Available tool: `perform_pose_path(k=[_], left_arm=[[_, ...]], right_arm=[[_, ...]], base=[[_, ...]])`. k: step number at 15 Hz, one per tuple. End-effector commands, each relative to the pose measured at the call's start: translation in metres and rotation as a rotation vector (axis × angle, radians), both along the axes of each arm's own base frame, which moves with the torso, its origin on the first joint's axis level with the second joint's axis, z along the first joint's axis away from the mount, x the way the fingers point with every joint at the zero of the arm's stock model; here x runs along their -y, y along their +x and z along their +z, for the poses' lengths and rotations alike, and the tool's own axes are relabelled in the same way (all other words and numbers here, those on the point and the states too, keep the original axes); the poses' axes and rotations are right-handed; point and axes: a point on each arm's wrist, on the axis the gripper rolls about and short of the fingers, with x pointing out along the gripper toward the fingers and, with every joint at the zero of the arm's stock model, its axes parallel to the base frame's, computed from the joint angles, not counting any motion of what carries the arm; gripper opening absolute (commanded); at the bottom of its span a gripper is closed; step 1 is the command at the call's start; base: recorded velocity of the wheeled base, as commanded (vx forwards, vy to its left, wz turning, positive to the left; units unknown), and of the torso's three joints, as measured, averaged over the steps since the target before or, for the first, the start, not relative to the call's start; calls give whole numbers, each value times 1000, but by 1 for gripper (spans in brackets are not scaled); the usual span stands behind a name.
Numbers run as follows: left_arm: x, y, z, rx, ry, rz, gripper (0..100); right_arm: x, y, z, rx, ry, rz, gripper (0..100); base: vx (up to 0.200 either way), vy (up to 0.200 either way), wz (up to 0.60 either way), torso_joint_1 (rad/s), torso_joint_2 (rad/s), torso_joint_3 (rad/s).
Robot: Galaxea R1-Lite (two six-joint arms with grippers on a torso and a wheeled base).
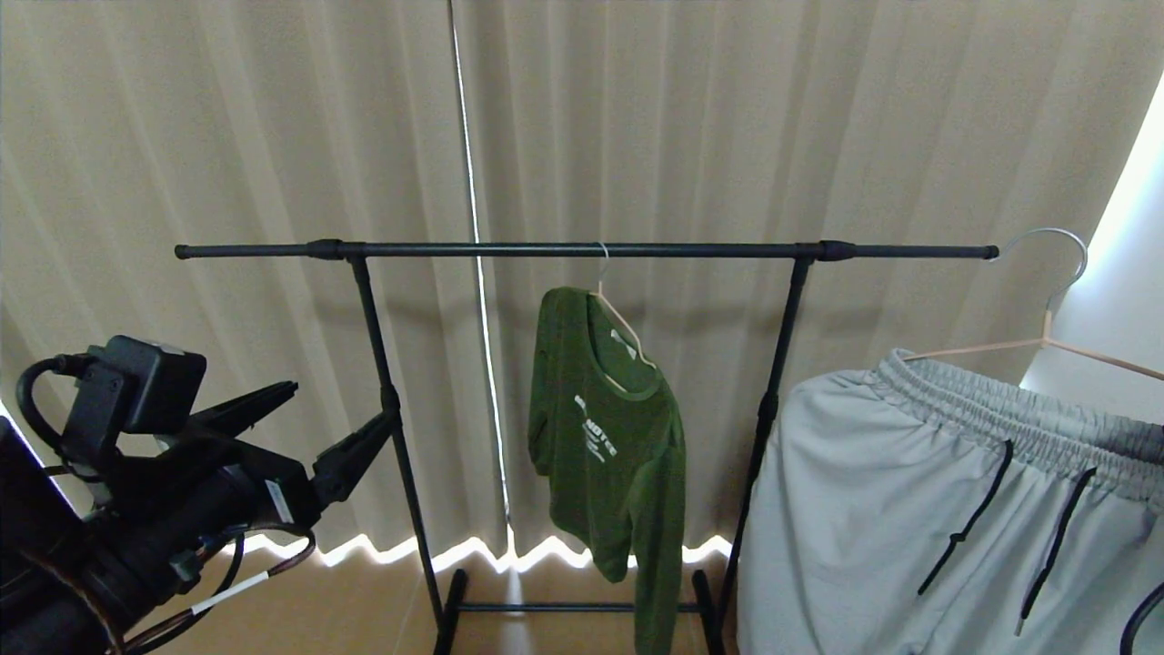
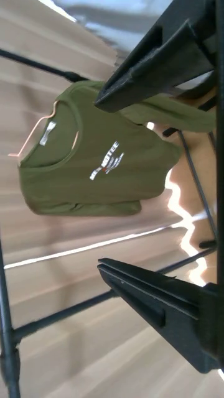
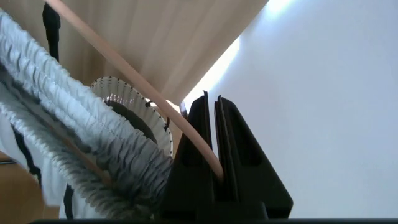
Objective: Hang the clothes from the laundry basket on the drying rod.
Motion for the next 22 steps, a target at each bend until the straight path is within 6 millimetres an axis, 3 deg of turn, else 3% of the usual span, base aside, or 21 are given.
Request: perform_pose_path(k=[1,15,18,21,22], left_arm=[[0,-3,-5,-18,9,-12,100],[-6,-21,-1,27,23,-17,100],[-7,-23,-2,37,32,-15,100],[-8,-26,0,56,36,-15,100],[-8,-26,-1,55,37,-15,100]], right_arm=[[0,1,-1,-3,3,5,0],[-1,5,-2,14,0,10,0],[-5,11,-7,-10,3,39,0],[-17,32,-19,-68,43,96,0],[-25,47,-24,-71,81,112,0]], base=[[200,0,0,-2,-7,2],[200,0,0,3,4,2],[0,0,0,0,0,0],[0,0,0,0,0,0],[0,0,0,0,0,0]])
